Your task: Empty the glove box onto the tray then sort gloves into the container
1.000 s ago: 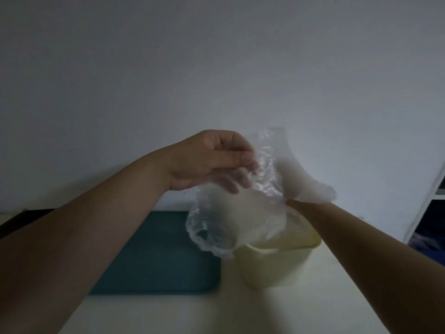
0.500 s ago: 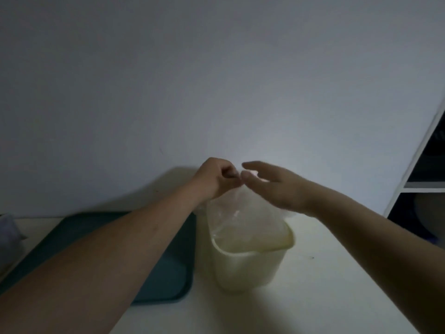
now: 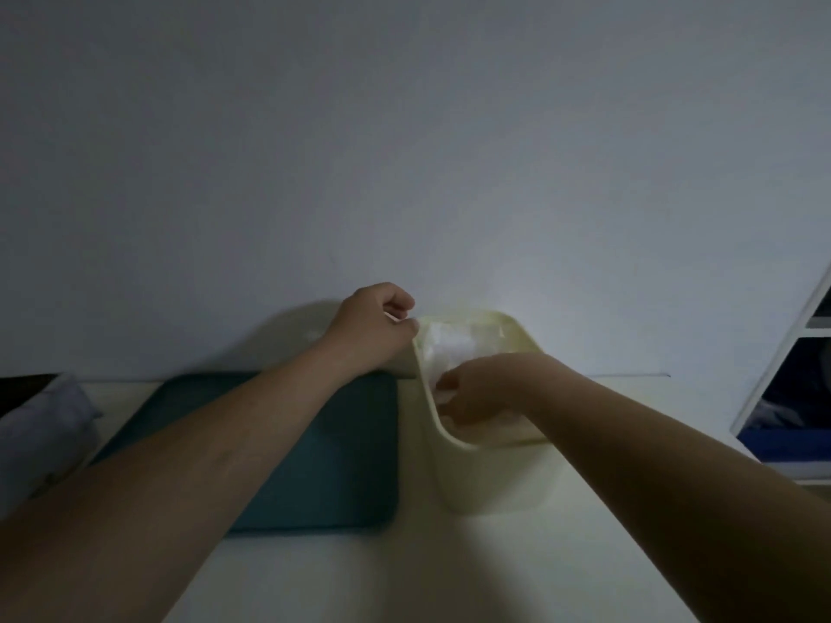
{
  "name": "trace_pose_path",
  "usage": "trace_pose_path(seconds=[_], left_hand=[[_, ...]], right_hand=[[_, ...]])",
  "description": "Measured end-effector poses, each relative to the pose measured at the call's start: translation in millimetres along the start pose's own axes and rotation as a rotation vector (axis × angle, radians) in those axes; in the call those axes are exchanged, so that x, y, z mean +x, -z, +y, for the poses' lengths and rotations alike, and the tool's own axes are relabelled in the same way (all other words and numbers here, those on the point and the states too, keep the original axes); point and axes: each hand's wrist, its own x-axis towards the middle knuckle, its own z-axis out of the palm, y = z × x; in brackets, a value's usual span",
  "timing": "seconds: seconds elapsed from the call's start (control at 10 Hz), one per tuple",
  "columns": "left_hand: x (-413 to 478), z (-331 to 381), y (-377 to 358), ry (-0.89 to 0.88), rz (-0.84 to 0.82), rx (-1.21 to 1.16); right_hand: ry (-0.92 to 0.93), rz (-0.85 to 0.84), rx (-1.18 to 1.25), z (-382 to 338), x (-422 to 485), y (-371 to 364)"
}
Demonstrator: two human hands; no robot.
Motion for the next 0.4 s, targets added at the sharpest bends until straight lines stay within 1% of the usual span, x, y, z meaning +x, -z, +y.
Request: trace_pose_path(seconds=[0.1,0.2,0.3,0.4], left_hand=[[-9.8,-7.0,0.3,-0.021,-0.072,0.029],[-22.3,-9.9,2.5,-0.020,-0.127,0.058],[-37.0,-11.8,10.7,-0.028,-0.145,0.094],[-51.7,-13.8,24.5,-0.045,-0.102,0.091]], right_hand=[[-0.065,-0.037,-0.074,-3.2,13.6,-10.7],[-0.075,-0.038,-0.085,-4.8,18.9,-15.0],[-0.083,-0.015,-0.076,-5.1,0.7,-7.8],[-0.066,0.131,-0.021,-12.3,-29.5,11.1]])
